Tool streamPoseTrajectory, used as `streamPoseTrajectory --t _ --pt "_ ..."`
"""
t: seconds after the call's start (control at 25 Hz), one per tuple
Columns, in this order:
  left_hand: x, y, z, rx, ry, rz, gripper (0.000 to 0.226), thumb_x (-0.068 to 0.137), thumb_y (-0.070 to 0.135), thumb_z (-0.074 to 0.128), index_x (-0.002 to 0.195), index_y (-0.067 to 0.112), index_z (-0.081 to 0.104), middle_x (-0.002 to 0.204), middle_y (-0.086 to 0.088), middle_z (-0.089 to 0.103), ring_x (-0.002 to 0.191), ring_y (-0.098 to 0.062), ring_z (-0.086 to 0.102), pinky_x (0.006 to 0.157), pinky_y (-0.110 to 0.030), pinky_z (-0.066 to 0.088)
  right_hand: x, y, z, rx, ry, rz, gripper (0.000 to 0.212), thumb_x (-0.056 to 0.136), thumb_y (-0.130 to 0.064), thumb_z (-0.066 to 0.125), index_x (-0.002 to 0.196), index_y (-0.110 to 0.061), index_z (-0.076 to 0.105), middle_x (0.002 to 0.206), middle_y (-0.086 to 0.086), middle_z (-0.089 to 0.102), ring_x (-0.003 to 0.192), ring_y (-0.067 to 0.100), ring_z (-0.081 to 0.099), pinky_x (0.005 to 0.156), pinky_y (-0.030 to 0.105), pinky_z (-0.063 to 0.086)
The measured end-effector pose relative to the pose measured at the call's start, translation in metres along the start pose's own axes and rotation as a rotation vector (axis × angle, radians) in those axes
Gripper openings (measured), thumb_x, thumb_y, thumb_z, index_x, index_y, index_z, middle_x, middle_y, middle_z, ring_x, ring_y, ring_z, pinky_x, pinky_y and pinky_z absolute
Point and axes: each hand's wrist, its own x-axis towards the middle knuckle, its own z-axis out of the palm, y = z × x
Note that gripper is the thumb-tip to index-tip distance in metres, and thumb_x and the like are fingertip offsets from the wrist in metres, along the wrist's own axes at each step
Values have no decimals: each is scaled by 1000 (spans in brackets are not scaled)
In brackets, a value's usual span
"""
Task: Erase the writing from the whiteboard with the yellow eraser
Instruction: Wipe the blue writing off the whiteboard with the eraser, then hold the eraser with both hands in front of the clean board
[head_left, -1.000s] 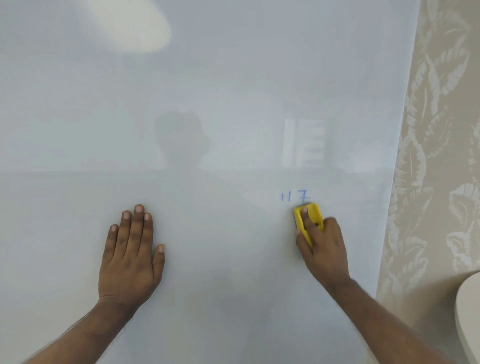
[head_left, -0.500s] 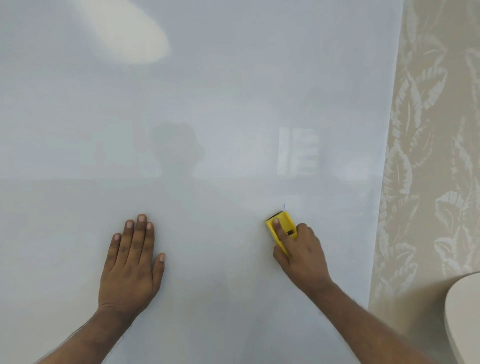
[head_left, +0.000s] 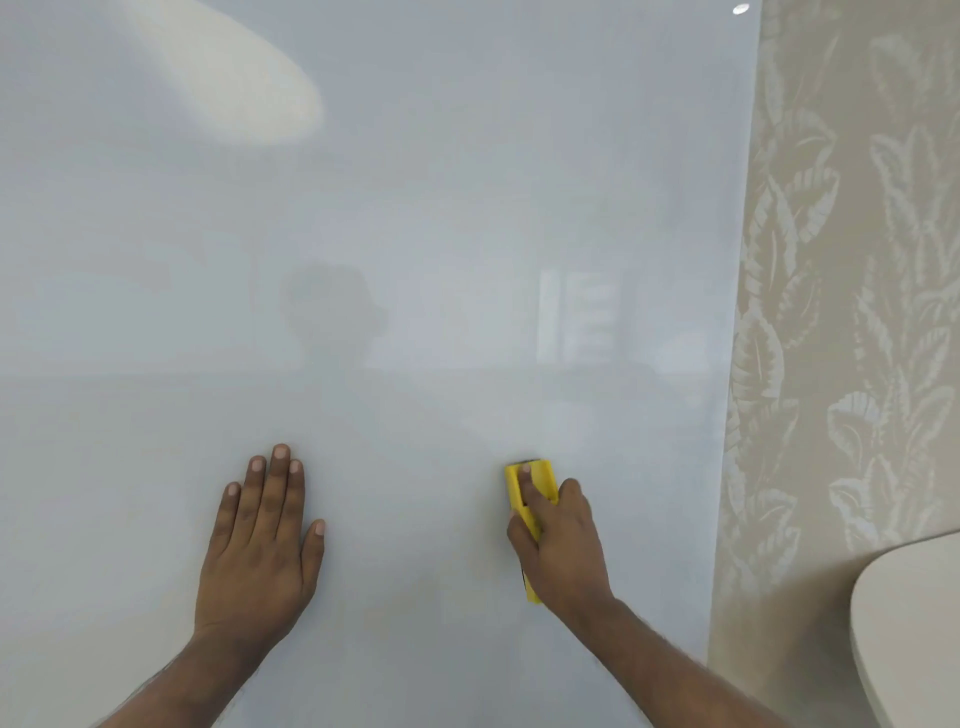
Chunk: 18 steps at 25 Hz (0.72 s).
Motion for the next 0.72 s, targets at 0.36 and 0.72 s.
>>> streamPoseTrajectory --t 0.36,0.72 --pt "9 16 -23 -127 -11 85 74 98 45 40 157 3 27 169 -11 21 157 -28 18 128 -45 15 39 -16 -49 34 -43 -66 63 85 -39 59 144 -36 34 94 -3 37 87 18 43 74 29 39" --pt "75 76 -65 -354 -241 476 77 74 47 83 140 15 57 133 0 64 121 -22 63 102 -34 50 22 -53 -42 12 -194 -466 63 81 -40 68 137 -23 45 116 -7 59 102 15 48 89 30 37"
